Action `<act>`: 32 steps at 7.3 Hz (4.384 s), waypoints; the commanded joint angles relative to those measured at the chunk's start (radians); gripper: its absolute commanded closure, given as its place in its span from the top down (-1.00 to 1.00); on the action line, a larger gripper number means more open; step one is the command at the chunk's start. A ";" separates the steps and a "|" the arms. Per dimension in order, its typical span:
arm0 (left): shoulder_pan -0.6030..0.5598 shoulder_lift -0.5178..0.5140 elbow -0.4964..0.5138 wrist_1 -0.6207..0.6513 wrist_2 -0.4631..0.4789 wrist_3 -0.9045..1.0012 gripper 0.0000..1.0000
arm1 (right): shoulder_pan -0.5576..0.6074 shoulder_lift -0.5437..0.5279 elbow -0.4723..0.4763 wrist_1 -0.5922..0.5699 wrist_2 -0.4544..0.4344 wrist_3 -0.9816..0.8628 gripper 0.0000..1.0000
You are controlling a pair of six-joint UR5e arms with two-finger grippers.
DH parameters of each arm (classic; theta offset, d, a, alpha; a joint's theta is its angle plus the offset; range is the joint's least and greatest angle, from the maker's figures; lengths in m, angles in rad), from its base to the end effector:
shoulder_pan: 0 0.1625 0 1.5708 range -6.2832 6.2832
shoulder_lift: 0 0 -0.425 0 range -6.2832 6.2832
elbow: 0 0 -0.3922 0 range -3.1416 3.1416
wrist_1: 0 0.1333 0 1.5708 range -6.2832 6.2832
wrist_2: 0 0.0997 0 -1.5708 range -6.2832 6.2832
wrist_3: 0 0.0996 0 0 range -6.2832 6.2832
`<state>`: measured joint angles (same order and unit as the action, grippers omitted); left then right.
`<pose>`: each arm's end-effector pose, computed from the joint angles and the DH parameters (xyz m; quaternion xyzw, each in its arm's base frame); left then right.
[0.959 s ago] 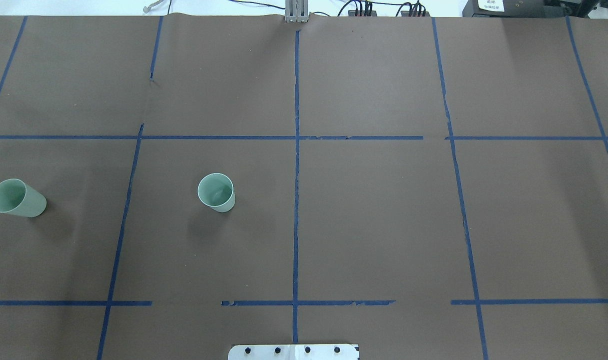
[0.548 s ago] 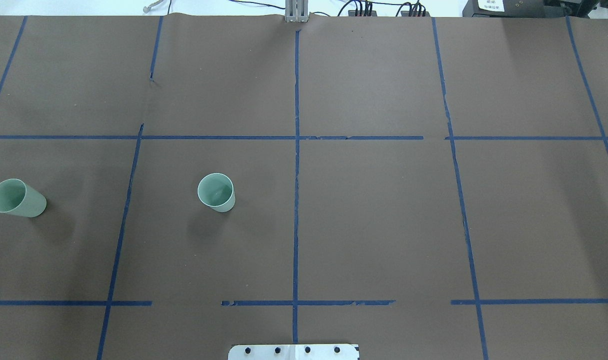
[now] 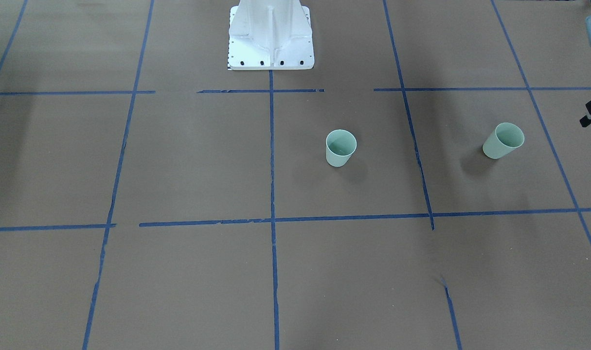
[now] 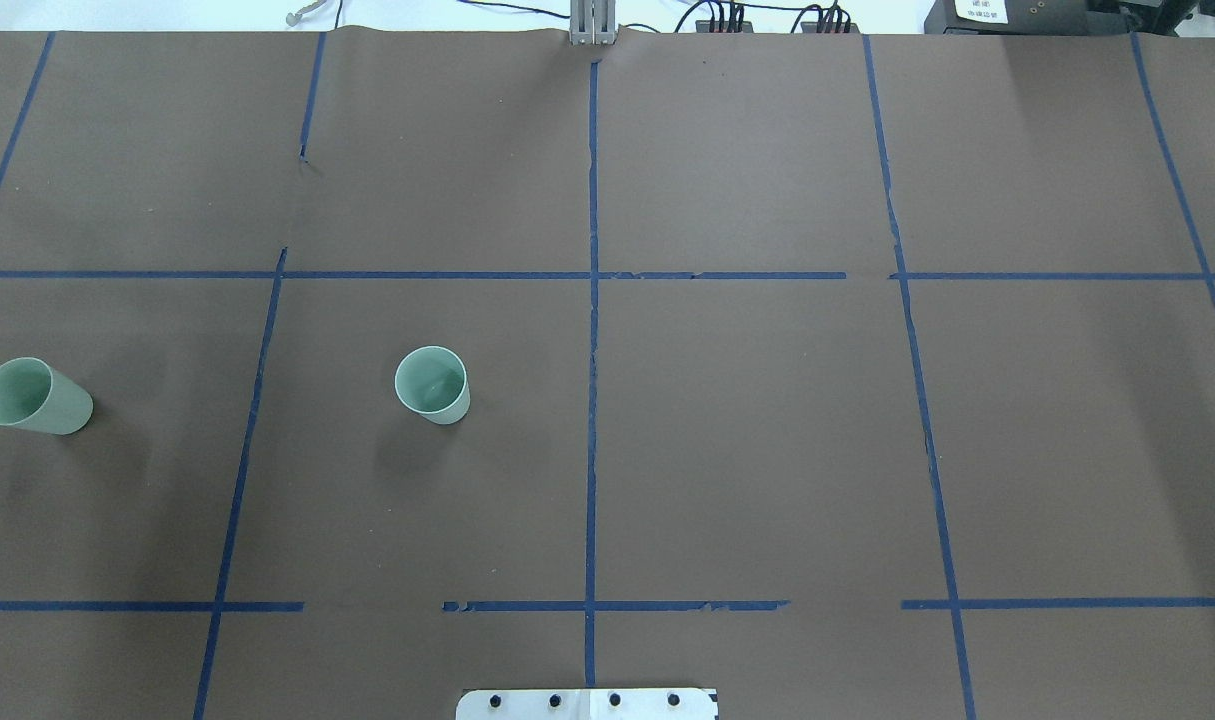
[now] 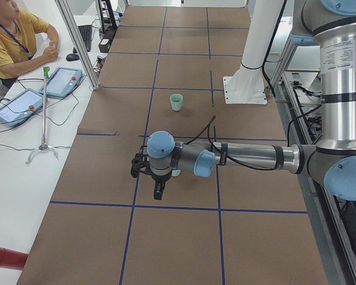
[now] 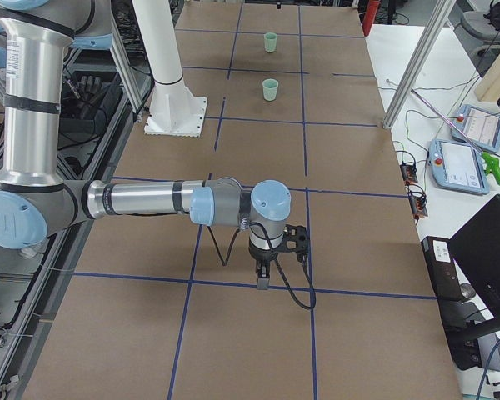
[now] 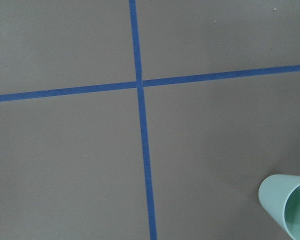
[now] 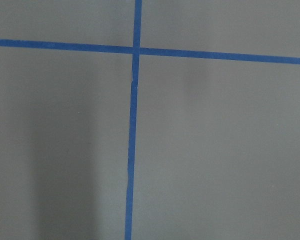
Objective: Stack cups
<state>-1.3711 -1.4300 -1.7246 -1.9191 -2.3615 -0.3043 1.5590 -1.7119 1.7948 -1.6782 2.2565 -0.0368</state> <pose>0.0281 -0.4540 0.6085 0.0661 0.4082 0.0216 0.9102 0.0652 -0.4297 0.6303 -0.0073 -0.3363 -0.0188 0.9416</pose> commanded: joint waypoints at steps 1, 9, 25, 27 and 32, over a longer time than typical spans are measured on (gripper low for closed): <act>0.145 0.010 0.003 -0.169 0.056 -0.238 1.00 | 0.000 0.000 0.000 0.000 0.000 0.000 1.00; 0.331 0.032 0.010 -0.255 0.153 -0.404 0.72 | 0.000 -0.002 0.000 0.000 0.000 0.000 1.00; 0.559 -0.588 -0.242 0.445 0.053 -1.019 -1.00 | 0.001 0.000 0.000 0.000 0.000 0.000 1.00; 0.619 -0.631 -0.208 0.445 0.079 -1.097 -1.00 | 0.001 0.000 0.000 0.000 0.000 0.000 1.00; 0.630 -0.627 -0.193 0.445 0.199 -1.096 -1.00 | 0.000 0.000 0.000 0.000 0.000 0.000 1.00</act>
<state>-0.7415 -2.0569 -1.9268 -1.4742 -2.1800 -1.4027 1.5593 -1.7119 1.7947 -1.6782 2.2565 -0.0368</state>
